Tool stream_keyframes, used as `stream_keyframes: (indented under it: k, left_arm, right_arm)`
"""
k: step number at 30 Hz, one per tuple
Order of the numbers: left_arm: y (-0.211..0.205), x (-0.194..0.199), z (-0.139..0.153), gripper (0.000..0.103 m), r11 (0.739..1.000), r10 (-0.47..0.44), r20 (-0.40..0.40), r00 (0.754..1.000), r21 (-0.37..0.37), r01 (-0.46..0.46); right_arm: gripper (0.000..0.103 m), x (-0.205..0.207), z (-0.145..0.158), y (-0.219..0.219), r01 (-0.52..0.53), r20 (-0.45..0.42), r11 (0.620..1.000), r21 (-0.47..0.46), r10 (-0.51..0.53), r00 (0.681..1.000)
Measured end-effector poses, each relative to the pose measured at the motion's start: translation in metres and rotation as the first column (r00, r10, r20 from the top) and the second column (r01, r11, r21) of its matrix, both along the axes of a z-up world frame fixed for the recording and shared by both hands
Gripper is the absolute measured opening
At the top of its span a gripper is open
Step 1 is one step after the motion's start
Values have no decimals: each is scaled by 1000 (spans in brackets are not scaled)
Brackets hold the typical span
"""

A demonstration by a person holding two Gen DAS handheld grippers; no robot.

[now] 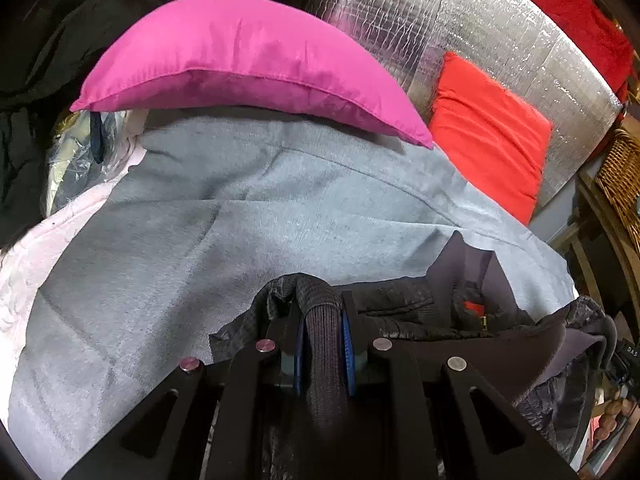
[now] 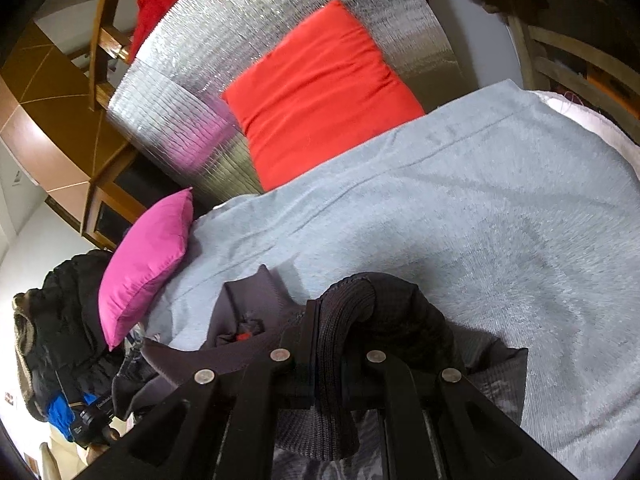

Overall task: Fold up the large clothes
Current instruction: 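Lower the hem onto the collar and open both tools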

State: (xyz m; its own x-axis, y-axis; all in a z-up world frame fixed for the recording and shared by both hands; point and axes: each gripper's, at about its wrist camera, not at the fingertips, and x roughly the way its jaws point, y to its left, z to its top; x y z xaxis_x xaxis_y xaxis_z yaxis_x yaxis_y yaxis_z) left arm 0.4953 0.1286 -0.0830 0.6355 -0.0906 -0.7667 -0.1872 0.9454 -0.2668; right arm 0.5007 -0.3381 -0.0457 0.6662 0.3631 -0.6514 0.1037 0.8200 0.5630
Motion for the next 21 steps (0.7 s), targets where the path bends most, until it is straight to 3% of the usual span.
stream_keyframes:
  k: [21]
  left_arm:
    - [-5, 32, -25, 17, 998, -21, -70, 997, 50, 24]
  right_arm:
    - [8, 30, -41, 3, 0, -106, 999, -38, -4, 994]
